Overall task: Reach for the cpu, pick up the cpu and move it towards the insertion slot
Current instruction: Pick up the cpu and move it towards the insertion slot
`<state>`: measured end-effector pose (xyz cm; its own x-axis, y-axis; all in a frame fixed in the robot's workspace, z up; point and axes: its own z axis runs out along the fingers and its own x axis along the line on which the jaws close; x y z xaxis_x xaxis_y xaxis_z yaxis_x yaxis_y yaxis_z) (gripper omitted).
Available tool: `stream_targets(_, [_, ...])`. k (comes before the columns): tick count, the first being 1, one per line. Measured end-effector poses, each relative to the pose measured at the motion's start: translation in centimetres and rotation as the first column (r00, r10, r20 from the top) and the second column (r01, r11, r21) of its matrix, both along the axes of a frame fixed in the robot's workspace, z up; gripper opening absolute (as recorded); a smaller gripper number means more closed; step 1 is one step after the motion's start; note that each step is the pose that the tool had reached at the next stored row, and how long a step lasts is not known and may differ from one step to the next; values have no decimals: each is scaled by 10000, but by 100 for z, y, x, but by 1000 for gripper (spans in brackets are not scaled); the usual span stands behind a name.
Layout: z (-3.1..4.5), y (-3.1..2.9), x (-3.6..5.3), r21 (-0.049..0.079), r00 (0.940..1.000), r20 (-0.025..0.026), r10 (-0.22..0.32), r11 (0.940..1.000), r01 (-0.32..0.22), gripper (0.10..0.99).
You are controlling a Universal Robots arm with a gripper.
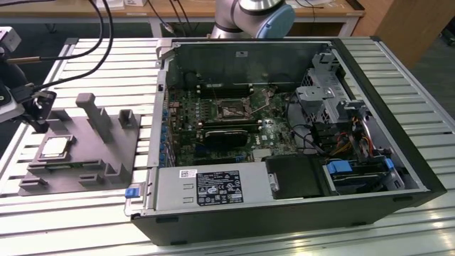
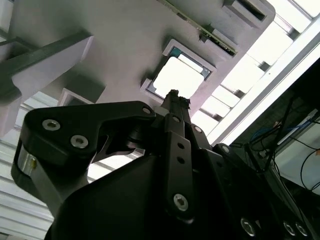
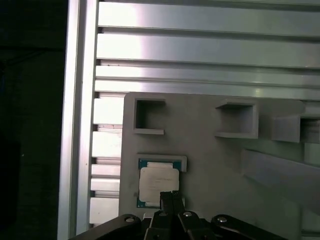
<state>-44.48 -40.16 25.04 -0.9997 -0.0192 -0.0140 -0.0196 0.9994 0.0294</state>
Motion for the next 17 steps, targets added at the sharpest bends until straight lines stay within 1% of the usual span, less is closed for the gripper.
stream_targets(17, [-309, -18, -50, -1, 10000, -1, 0, 10000, 0, 106])
